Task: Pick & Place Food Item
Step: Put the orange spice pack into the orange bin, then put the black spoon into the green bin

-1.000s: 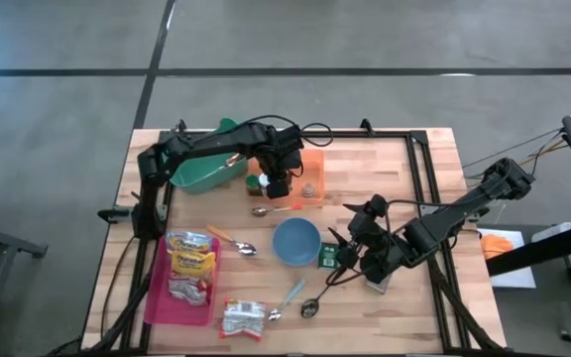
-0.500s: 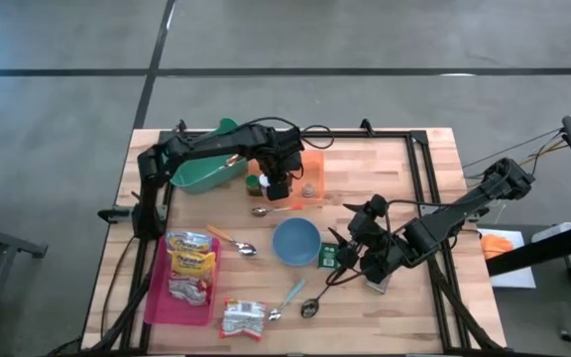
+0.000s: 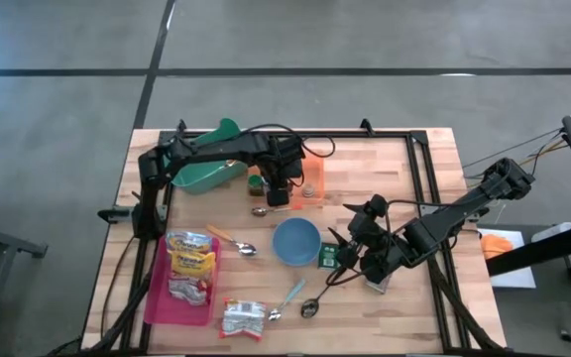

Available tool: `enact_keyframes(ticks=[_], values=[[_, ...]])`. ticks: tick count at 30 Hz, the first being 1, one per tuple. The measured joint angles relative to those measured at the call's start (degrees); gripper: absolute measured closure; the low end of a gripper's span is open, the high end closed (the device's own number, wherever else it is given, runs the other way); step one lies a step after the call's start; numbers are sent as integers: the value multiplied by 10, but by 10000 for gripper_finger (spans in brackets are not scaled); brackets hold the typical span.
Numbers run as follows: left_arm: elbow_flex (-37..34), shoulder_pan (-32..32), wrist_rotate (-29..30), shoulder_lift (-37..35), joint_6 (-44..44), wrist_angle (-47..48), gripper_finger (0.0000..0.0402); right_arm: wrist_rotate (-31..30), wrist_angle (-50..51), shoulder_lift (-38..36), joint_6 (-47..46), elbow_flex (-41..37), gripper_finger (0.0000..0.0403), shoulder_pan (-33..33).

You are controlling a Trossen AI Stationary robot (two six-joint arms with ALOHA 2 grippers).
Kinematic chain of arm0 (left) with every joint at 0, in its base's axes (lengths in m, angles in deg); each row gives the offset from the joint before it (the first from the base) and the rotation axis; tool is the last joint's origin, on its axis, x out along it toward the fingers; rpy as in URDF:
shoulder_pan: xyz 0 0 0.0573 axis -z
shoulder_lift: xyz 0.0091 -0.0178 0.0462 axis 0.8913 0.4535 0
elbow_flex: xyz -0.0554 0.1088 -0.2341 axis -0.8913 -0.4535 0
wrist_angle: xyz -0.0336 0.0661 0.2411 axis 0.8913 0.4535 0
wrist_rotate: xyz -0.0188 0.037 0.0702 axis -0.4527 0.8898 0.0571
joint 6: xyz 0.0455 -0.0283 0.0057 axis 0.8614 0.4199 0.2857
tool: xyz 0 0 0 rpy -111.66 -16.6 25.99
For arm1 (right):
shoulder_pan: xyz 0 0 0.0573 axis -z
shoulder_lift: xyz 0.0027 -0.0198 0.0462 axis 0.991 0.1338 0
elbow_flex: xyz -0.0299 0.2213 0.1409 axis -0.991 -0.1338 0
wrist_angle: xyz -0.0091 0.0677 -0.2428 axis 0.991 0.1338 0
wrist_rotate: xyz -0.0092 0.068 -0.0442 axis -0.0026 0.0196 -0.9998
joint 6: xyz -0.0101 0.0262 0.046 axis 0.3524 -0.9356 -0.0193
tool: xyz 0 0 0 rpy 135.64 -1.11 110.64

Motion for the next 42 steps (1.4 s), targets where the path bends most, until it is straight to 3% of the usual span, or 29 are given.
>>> enact_keyframes(ticks=[8, 17, 24, 42], values=[[0, 0, 0, 0, -10, 1, 394, 0, 0, 0, 0, 0, 59, 0], [0, 0, 0, 0, -13, 1, 301, 0, 0, 0, 0, 0, 59, 0], [0, 1, 0, 0, -14, 1, 258, 0, 0, 0, 0, 0, 59, 0], [45, 0, 52, -22, -15, 21, 242, 2, 0, 0, 0, 0, 59, 0]])
